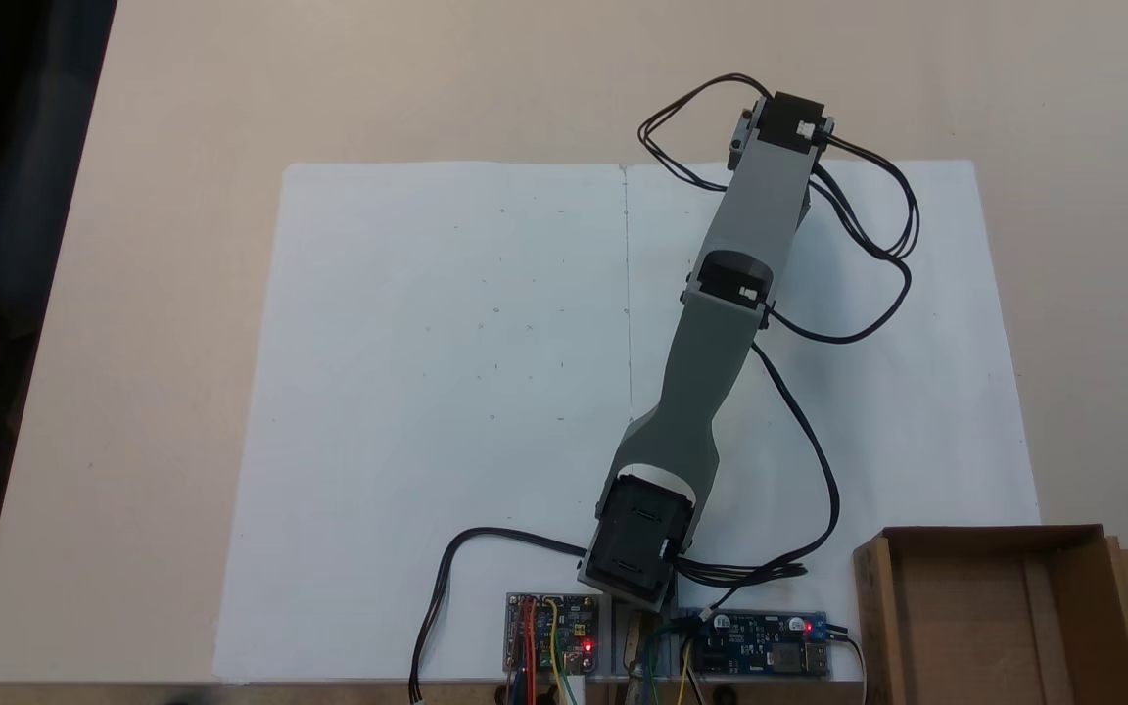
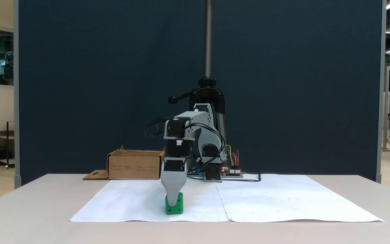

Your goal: Grasp a green dice and put it in the bin.

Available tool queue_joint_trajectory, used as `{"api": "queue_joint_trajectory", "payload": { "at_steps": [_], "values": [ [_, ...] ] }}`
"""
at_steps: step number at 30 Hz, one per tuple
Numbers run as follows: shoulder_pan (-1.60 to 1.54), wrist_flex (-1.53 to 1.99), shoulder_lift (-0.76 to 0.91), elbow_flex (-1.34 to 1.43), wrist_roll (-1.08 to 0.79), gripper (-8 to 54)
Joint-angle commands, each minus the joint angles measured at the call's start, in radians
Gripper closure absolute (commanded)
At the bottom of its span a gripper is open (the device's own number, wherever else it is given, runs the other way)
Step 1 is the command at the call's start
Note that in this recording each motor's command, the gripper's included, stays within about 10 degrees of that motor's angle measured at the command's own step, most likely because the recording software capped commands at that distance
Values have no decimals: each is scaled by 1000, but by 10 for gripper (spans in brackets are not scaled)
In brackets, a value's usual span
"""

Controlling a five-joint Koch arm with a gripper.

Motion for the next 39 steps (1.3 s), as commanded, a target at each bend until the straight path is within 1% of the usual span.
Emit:
{"api": "queue_joint_trajectory", "payload": {
  "at_steps": [1, 11, 15, 17, 19, 22, 23, 31, 39],
  "values": [
    [2, 28, 11, -41, -106, 48],
    [2, 28, -17, -46, -104, 59],
    [3, 28, -21, -46, -104, 115],
    [5, 29, -21, -46, -104, 161],
    [5, 28, -23, -46, -104, 215],
    [6, 18, -21, -46, -104, 329],
    [8, 15, -21, -46, -104, 336],
    [28, -11, -15, -46, -98, 336],
    [155, 41, 232, -44, -23, 336]
  ]
}}
